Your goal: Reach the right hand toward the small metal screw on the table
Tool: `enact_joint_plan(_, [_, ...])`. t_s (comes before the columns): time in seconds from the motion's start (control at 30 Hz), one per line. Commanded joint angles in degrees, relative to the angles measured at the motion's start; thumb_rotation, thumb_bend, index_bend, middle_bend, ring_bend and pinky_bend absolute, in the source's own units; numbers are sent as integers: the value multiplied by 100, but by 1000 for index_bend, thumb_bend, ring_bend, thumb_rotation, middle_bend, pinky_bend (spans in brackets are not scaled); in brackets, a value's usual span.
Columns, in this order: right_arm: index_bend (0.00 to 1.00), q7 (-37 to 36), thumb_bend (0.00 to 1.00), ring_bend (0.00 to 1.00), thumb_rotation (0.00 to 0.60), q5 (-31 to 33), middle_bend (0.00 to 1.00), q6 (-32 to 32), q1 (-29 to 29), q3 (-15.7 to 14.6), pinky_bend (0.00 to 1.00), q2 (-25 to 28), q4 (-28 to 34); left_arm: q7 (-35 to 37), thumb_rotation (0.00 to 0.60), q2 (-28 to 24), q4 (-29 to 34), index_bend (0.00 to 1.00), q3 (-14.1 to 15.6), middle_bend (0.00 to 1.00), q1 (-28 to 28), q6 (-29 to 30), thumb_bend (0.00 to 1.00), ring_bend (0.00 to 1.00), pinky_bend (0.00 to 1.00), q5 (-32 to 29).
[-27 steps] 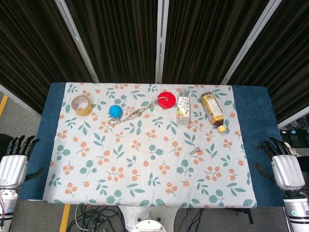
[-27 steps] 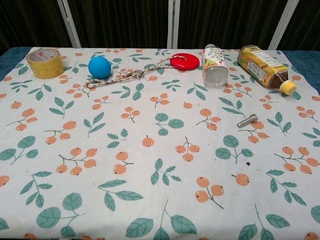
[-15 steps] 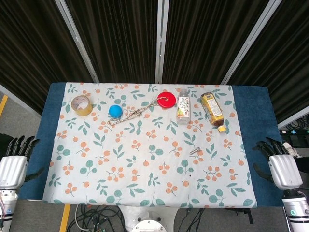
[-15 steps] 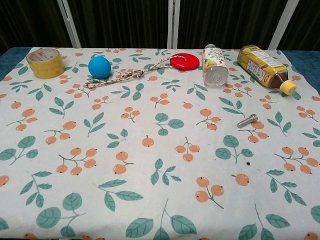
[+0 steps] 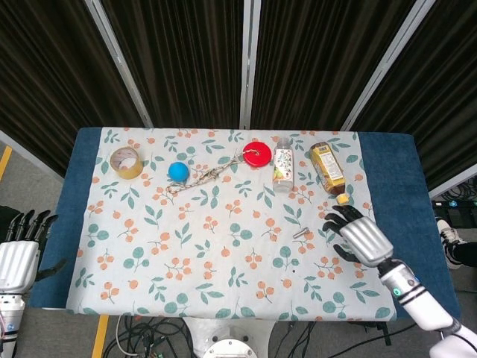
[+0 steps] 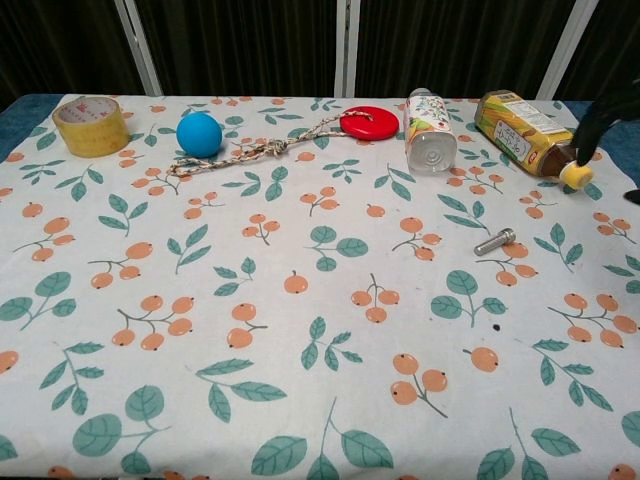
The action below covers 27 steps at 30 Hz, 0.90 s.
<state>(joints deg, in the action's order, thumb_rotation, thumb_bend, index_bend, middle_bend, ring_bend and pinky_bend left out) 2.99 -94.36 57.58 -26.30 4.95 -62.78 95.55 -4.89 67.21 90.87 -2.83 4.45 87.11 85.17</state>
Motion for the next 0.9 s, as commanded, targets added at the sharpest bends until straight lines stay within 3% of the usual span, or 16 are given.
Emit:
enact_joint_plan(0.03, [386, 522, 293, 94, 600, 244, 230, -1003, -798, 132, 115, -556, -377, 50, 600, 13, -34, 162, -1, 108, -22, 3, 144, 0, 0, -31])
enact_joint_plan(0.33, [391, 1366, 292, 5, 600, 388, 199, -1370, -1289, 74, 3, -1422, -1172, 231, 600, 73, -168, 162, -13, 108, -54, -19, 144, 0, 0, -104])
enact_joint_plan(0.9, [471, 1568, 290, 0, 600, 114, 151, -478, -1156, -328, 0, -2312, -2313, 397, 600, 140, -305, 162, -19, 108, -69, -63, 145, 0, 0, -134])
